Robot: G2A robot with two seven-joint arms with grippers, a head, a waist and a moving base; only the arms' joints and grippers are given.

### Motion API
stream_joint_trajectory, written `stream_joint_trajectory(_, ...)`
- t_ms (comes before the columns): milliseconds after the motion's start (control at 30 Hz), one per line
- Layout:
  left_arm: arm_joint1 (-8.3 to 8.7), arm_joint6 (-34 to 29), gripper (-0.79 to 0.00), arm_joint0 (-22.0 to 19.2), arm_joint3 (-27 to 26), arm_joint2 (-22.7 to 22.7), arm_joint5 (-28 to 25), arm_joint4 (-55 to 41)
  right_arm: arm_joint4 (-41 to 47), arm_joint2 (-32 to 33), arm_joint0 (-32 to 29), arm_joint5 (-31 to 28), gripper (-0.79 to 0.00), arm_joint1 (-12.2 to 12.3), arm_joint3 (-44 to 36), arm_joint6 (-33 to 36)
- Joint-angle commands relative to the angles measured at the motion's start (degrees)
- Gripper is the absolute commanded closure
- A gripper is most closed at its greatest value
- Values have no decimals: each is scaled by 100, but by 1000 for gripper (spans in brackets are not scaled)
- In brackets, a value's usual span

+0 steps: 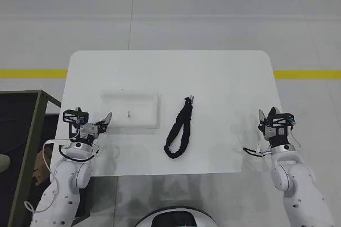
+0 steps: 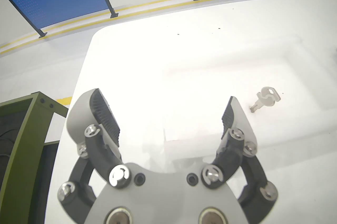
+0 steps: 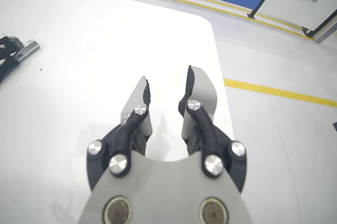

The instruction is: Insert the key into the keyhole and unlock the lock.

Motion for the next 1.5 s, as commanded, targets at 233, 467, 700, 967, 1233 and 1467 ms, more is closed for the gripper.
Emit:
stream_joint_trajectory(233, 29, -4518, -785, -1257, -1481, -383, 403, -1614, 0, 0, 0, 0, -785, 0, 0, 0)
stream_joint_trajectory(467, 108, -8666, -785, -3267, -907, 85, 974, -2744, 0, 0, 0, 0, -785, 0, 0, 0)
stream_joint_trajectory(700, 264, -8794, -785, -4180, 307, 1344, 1151, -2862, 0, 0, 0, 0, -785, 0, 0, 0)
stream_joint_trajectory(967, 404, -8794, -606, -4398, 682, 1934, 1331, -2943, 0, 0, 0, 0, -785, 0, 0, 0)
stream_joint_trajectory(1233, 484, -8794, -619, -4481, 729, 2224, 1500, -2826, 0, 0, 0, 0, -785, 0, 0, 0)
stream_joint_trajectory(1467, 502, -8794, -446, -4533, 782, 2390, 1590, -2814, 0, 0, 0, 0, -785, 0, 0, 0)
